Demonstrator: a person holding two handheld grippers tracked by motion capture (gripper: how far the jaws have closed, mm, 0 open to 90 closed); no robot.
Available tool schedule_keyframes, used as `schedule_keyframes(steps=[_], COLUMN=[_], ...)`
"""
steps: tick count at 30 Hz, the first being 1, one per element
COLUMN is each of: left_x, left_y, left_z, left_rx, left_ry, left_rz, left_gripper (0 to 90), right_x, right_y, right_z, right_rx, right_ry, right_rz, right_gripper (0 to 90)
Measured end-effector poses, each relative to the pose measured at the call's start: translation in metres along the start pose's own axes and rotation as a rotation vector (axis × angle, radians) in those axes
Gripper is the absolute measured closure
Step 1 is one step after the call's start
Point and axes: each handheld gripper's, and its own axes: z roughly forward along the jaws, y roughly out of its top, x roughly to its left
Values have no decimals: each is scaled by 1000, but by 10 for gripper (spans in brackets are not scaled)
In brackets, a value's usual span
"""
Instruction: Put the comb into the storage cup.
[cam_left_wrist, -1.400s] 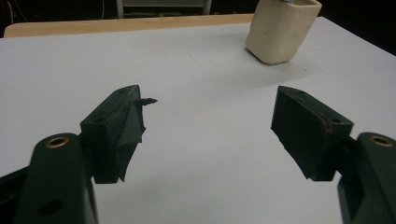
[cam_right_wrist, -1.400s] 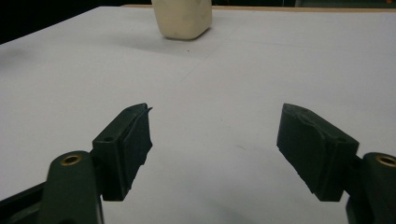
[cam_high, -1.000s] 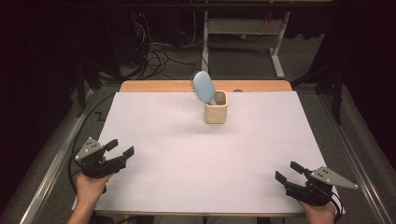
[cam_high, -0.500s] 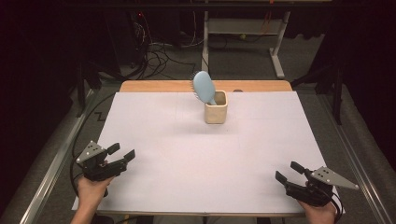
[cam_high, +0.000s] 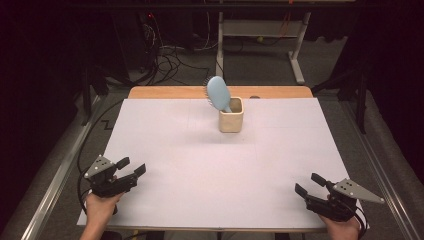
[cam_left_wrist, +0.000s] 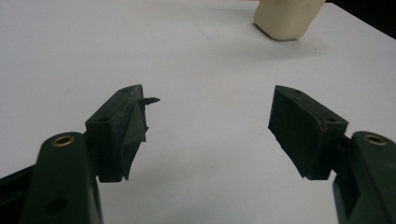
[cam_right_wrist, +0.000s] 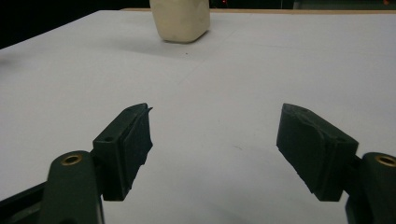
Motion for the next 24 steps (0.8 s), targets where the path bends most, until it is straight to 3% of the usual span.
schedule_keyframes(steps=[24], left_x=[3], left_y=[-16], left_z=[0], left_rx=[10], left_ry=[23], left_rz=[-34], left_gripper=[293], right_x=[0], right_y=[0], right_z=[0], right_rx=[5], right_ry=[3], right_rz=[0], right_gripper=[269])
